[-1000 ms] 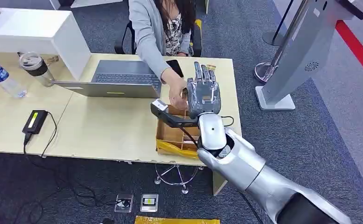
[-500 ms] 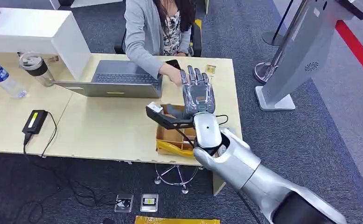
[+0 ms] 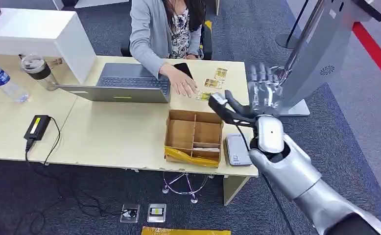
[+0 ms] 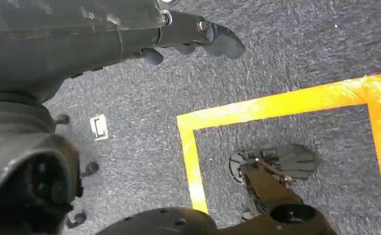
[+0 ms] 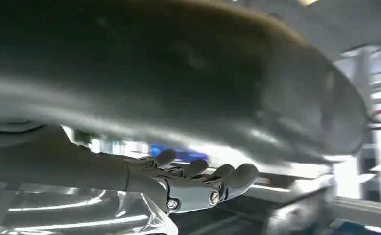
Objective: Pass the card to the sensor for recognition and then transmit it.
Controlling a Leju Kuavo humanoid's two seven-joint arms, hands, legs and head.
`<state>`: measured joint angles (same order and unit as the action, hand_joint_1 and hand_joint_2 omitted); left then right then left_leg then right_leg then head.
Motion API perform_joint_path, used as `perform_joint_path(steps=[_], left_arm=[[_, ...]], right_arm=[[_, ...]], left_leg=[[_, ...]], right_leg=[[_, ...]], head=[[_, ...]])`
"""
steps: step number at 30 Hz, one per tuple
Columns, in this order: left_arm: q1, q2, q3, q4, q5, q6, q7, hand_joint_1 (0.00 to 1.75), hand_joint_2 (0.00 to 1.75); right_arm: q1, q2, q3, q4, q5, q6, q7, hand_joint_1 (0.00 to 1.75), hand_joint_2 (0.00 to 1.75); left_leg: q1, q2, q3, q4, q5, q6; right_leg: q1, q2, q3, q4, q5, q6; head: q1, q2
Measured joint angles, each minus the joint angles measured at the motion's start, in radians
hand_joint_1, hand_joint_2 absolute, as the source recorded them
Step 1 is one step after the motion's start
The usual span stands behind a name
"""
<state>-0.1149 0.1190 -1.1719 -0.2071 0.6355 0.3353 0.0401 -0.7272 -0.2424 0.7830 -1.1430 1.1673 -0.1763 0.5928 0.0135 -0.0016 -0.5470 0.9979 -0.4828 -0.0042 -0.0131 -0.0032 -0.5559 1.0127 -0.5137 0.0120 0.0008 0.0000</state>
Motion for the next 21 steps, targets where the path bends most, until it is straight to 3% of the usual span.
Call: perform_joint_path(steps=[3,7,10,14,18,21], left_arm=[[0.003,0.002,0.003,0.000,0.000,0.011,0.000,0.00,0.00],[0.005,0.002,0.016,0.000,0.008,0.030,0.002,0.00,0.00],[0.004,0.002,0.023,0.000,0.018,0.043,0.002,0.00,0.00],[0.005,0.002,0.035,0.000,0.030,0.052,0.002,0.00,0.00],[0.004,0.002,0.044,0.000,0.035,0.053,0.003,0.00,0.00],[0.003,0.003,0.049,0.000,0.035,0.044,0.041,0.00,0.00]], right_arm=[[0.078,-0.106,-0.082,-0.032,-0.070,-0.074,0.001,0.00,0.00],[0.191,-0.188,-0.198,-0.041,-0.303,-0.350,-0.041,0.00,0.00],[0.263,-0.210,-0.282,-0.038,-0.524,-0.487,-0.101,0.00,0.00],[0.354,-0.228,-0.360,0.020,-0.817,-0.501,-0.211,0.00,0.00],[0.422,-0.229,-0.421,0.091,-0.966,-0.500,-0.290,0.00,0.00],[0.470,-0.229,-0.440,0.176,-1.062,-0.491,-0.324,0.00,0.00]], left_leg=[[0.000,-0.001,0.000,0.000,0.000,0.000],[0.000,0.000,0.000,0.000,-0.001,0.001],[0.000,0.000,0.000,0.000,-0.001,0.001],[0.001,-0.001,-0.001,0.000,-0.001,0.001],[0.001,-0.001,-0.001,0.000,-0.001,0.001],[0.001,-0.001,-0.001,0.000,-0.001,0.001]], right_leg=[[0.000,0.000,0.001,0.000,0.000,0.000],[0.000,-0.001,0.000,0.000,0.000,0.000],[0.000,0.000,0.000,0.000,0.000,0.000],[0.001,-0.002,0.000,0.000,0.000,0.000],[0.000,-0.002,0.000,0.000,0.000,0.000],[0.001,-0.002,0.000,0.000,-0.001,0.000]], head=[[0.000,0.000],[0.000,0.000],[-0.001,0.000],[-0.001,0.000],[0.000,0.000],[0.000,0.000]])
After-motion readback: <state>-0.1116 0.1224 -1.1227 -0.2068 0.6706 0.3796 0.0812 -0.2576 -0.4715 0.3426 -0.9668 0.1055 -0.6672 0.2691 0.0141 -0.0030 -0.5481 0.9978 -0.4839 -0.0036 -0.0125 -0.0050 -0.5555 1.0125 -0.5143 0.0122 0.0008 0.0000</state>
